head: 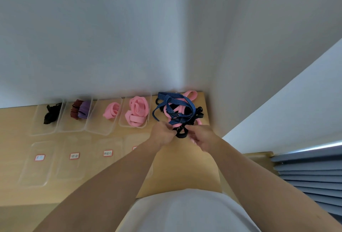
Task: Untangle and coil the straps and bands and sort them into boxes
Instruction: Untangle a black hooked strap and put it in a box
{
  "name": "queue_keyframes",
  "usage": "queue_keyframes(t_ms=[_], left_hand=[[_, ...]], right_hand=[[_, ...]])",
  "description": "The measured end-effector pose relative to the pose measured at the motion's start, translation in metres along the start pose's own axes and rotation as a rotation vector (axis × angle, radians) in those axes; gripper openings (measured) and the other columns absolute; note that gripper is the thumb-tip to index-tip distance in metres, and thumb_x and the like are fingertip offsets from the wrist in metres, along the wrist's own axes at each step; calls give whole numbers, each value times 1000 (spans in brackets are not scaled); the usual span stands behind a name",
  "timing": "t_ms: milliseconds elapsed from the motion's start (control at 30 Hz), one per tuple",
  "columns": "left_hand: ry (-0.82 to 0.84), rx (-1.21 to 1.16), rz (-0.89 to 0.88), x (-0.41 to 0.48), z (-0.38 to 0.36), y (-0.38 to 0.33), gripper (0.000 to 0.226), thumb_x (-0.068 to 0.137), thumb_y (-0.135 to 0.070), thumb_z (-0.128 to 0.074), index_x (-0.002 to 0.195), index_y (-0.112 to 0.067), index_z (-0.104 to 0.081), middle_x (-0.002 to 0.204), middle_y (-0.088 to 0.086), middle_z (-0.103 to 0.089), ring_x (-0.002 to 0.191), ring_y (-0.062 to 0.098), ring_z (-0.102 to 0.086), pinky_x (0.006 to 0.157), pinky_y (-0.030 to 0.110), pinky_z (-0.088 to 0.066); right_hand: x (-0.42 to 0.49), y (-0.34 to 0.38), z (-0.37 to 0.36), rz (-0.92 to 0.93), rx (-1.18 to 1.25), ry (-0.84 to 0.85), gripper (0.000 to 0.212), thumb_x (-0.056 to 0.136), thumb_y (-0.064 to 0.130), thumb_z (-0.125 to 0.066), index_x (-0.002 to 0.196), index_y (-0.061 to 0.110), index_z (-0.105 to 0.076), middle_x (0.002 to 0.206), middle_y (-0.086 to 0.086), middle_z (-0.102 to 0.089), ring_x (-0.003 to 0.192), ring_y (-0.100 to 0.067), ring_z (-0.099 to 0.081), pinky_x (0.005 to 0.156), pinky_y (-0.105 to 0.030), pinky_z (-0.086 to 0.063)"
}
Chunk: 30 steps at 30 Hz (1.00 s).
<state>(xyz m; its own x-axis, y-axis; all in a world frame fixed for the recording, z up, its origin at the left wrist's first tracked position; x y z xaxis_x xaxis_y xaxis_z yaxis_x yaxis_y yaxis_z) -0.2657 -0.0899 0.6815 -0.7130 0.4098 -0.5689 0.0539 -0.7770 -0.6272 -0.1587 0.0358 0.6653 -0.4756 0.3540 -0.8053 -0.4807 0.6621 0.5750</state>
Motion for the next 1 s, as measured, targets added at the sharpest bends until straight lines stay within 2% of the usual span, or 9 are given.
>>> queue_keyframes(t_ms=[67,200,367,433,533,633,733,933,1000], left_hand=[[-4,-6,10,-2,-1,-1,26,86,-12,-74,112,-8,-69,104,8,-69,99,27,-66,86,39,-54],[-63,62,-44,-7,-3,-6,19,86,-13,-70,105,-8,-70,94,6,-69,89,25,-64,73,33,-50],[-30,-79,-178,-18,-6,-23,25,97,-22,-56,87,-11,-76,80,6,-72,73,19,-62,65,29,-44],[-18,-211,-190,-24,-4,-32,30,98,-25,-54,82,-12,-76,77,8,-72,71,17,-63,68,30,-48],[14,-382,-189,-37,8,-53,34,100,-14,-52,75,-16,-76,65,-6,-71,59,3,-63,60,20,-51],[40,-536,-172,-45,21,-75,31,101,-18,-53,88,2,-73,78,12,-72,64,13,-61,64,25,-49],[108,-568,-182,-52,40,-93,34,100,-31,-58,92,-2,-76,85,15,-75,68,18,-67,73,27,-55],[261,-709,-273,-69,71,-116,31,98,-33,-62,76,-12,-64,57,-5,-47,52,10,-45,69,29,-45],[313,-764,-294,-83,80,-126,29,103,-31,-56,87,-9,-65,58,-5,-45,51,9,-41,65,27,-44]], right_hand=[[-5,2,-1,19,2,-10,40,90,6,-67,117,32,-54,77,-7,-67,52,-13,-51,49,-26,-35],[-13,4,-3,105,-16,97,14,88,5,-66,92,18,-63,84,-3,-67,57,-10,-56,56,-27,-37],[-27,11,2,190,16,292,28,92,4,-61,116,15,-68,94,-1,-69,71,-13,-56,64,-26,-38],[-33,21,6,213,-1,322,25,94,2,-59,111,15,-72,91,-4,-68,74,-15,-53,69,-27,-42],[-44,41,10,299,-110,316,24,90,-2,-61,109,6,-73,96,-12,-68,85,-24,-57,81,-33,-47],[-60,61,6,354,-150,373,27,83,0,-65,110,0,-72,100,-22,-66,91,-33,-56,89,-44,-44],[-79,81,2,435,-158,408,25,87,-6,-61,111,-4,-68,106,-25,-69,98,-34,-67,99,-46,-51],[-124,116,-15,494,-127,504,28,93,-10,-54,120,-14,-59,110,-26,-71,102,-37,-71,97,-48,-56],[-137,124,-22,518,-128,523,26,95,-13,-50,119,-15,-58,106,-25,-72,97,-35,-72,94,-49,-57]])
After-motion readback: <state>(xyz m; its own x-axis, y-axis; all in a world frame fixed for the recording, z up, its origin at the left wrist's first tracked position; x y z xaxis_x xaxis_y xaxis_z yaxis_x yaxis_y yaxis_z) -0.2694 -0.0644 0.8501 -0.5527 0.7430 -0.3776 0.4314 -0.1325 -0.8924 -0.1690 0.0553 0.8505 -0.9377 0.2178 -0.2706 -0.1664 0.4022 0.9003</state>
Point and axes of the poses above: each hand's wrist, its own x-axis towards the middle knuckle, its own z-axis out of the back of the hand, y = z × x, the point moved 1 cm from there along x, towards the middle knuckle
